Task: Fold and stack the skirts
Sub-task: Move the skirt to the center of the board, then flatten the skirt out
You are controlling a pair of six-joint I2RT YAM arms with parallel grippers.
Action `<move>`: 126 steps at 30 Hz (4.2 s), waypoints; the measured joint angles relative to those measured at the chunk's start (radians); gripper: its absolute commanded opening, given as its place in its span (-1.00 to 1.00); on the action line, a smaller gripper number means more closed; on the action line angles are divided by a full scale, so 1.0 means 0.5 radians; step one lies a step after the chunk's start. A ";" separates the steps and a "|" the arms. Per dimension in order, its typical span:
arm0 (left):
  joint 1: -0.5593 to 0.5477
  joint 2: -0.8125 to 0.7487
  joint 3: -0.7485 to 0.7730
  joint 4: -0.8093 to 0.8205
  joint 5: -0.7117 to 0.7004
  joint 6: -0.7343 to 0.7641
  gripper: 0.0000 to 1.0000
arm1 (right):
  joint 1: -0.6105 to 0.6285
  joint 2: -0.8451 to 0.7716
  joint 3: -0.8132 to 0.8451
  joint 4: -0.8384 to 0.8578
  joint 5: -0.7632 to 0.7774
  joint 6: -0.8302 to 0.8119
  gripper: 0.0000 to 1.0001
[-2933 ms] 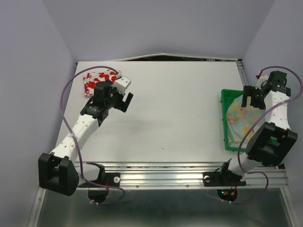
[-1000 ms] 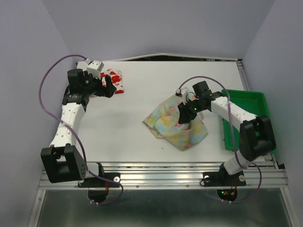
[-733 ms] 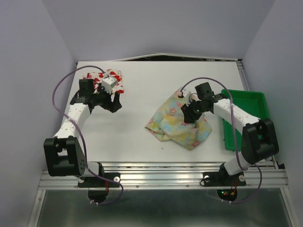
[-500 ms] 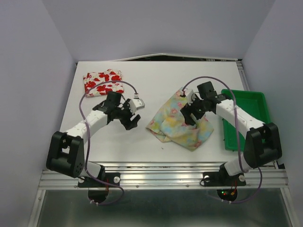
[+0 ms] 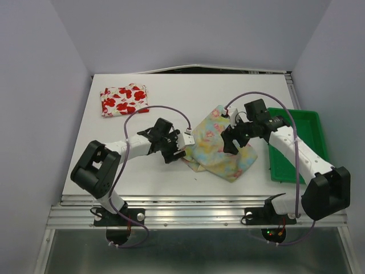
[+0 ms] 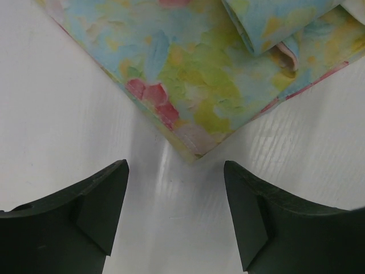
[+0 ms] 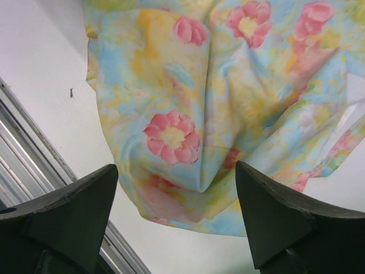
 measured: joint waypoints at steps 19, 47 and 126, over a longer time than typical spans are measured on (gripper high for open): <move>0.246 -0.405 0.175 -0.283 0.127 -0.427 -1.00 | -0.114 0.675 0.024 0.311 0.452 -0.044 0.40; 0.510 -0.359 0.453 -0.853 0.594 -0.903 -1.00 | 0.753 0.313 0.021 0.623 0.162 -0.372 0.27; 1.187 -0.615 0.035 -0.857 0.347 -0.098 0.97 | 0.180 -0.485 -0.600 1.092 0.149 -0.360 -0.99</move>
